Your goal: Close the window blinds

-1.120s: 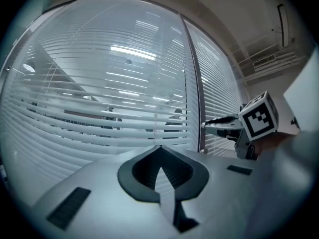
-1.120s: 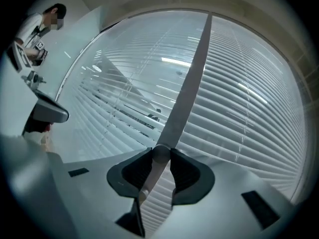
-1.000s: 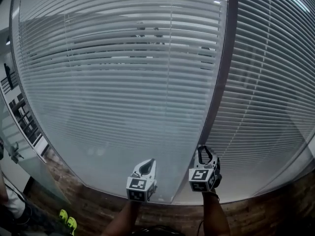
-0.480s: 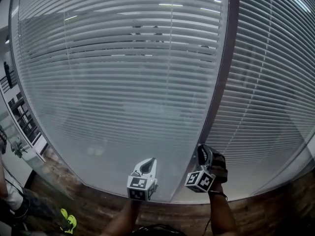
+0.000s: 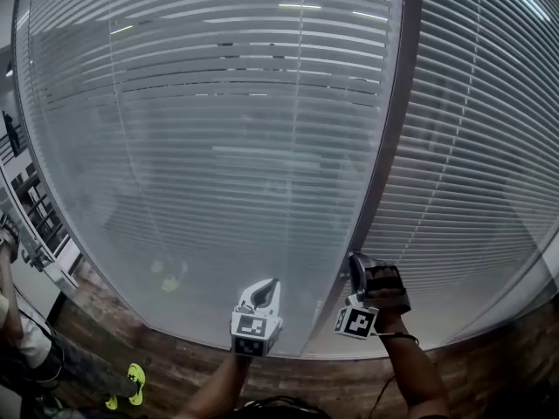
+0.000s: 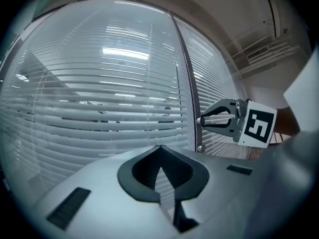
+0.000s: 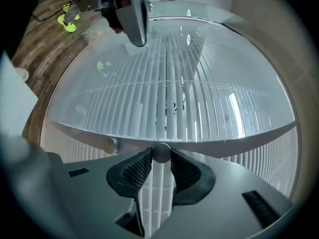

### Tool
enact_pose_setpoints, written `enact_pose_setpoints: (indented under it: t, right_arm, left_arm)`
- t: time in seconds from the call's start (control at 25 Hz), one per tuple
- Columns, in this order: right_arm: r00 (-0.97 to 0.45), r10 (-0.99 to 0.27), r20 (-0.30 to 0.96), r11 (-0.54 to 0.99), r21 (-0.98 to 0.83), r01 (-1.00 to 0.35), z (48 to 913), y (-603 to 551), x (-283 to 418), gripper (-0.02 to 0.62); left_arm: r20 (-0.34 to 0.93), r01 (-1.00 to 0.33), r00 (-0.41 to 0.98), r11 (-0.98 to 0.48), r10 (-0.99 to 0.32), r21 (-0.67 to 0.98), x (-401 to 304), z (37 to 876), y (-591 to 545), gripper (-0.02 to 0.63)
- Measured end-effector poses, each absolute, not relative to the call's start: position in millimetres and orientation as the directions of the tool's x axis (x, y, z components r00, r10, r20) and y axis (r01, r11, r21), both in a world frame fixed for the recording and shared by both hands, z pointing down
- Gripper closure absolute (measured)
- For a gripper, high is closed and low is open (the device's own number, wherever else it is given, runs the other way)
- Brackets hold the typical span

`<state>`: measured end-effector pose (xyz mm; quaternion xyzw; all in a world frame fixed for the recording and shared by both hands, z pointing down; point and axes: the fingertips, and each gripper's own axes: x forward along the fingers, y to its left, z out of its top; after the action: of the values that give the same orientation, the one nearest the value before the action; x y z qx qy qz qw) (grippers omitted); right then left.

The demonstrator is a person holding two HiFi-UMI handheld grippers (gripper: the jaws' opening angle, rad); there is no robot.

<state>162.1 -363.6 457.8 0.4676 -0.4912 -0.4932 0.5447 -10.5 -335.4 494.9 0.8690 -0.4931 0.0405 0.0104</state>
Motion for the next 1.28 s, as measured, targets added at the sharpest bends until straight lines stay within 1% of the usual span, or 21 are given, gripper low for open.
enact_pose_setpoints:
  t: [0.12, 0.2, 0.32, 0.4, 0.48, 0.56, 0.68, 0.76, 0.84, 1.0, 1.12, 1.2, 1.28]
  right_arm:
    - [0.031, -0.998, 0.063, 0.067, 0.989, 0.132, 458, -363, 163, 0.476]
    - [0.038, -0.998, 0.058, 0.062, 0.991, 0.122, 458, -363, 164, 0.476]
    - [0.043, -0.998, 0.043, 0.046, 0.997, 0.060, 458, -363, 165, 0.476]
    - [0.032, -0.998, 0.046, 0.044, 0.996, -0.078, 456, -362, 167, 0.476]
    - [0.011, -0.999, 0.052, 0.047, 0.955, -0.294, 453, -360, 170, 0.474]
    - [-0.014, -0.999, 0.045, 0.046, 0.866, -0.497, 448, -356, 172, 0.474]
    - [-0.070, -0.997, 0.039, 0.079, 0.638, -0.766, 443, -353, 171, 0.472]
    - [-0.106, -0.994, 0.020, 0.104, 0.442, -0.891, 443, -353, 168, 0.448]
    - [-0.098, -0.995, -0.006, 0.091, 0.321, -0.943, 443, -356, 168, 0.440]
    - [-0.047, -0.999, -0.012, 0.044, 0.197, -0.979, 443, -362, 170, 0.440]
    - [-0.001, -0.999, -0.033, -0.006, 0.202, -0.979, 441, -368, 176, 0.443]
    - [0.004, -0.999, -0.049, -0.014, 0.206, -0.978, 440, -369, 177, 0.466]
    - [-0.006, -0.998, -0.060, -0.006, 0.203, -0.979, 436, -368, 177, 0.469]
  left_arm:
    - [0.063, -0.861, 0.501, -0.504, -0.863, -0.062, -9, 496, -335, 0.606]
    - [0.042, -0.863, 0.496, -0.498, -0.867, -0.082, -8, 495, -335, 0.606]
    - [0.077, -0.865, 0.490, -0.496, -0.868, -0.074, -8, 494, -331, 0.606]
    - [0.082, -0.866, 0.488, -0.494, -0.869, -0.074, -10, 496, -332, 0.606]
    - [0.081, -0.867, 0.486, -0.492, -0.870, -0.082, -10, 498, -333, 0.606]
    - [0.081, -0.867, 0.483, -0.489, -0.872, -0.097, -9, 498, -333, 0.606]
    - [0.082, -0.866, 0.483, -0.490, -0.872, -0.102, -7, 499, -334, 0.606]
    - [0.082, -0.867, 0.483, -0.489, -0.872, -0.099, -8, 499, -334, 0.606]
    - [0.080, -0.868, 0.481, -0.487, -0.873, -0.094, -10, 499, -335, 0.606]
    - [0.080, -0.871, 0.479, -0.485, -0.874, -0.081, -14, 499, -338, 0.606]
    - [0.086, -0.869, 0.479, -0.486, -0.873, -0.090, -16, 502, -339, 0.606]
    - [0.088, -0.869, 0.480, -0.487, -0.873, -0.087, -17, 502, -339, 0.606]
    - [0.089, -0.870, 0.479, -0.486, -0.873, -0.083, -19, 502, -340, 0.606]
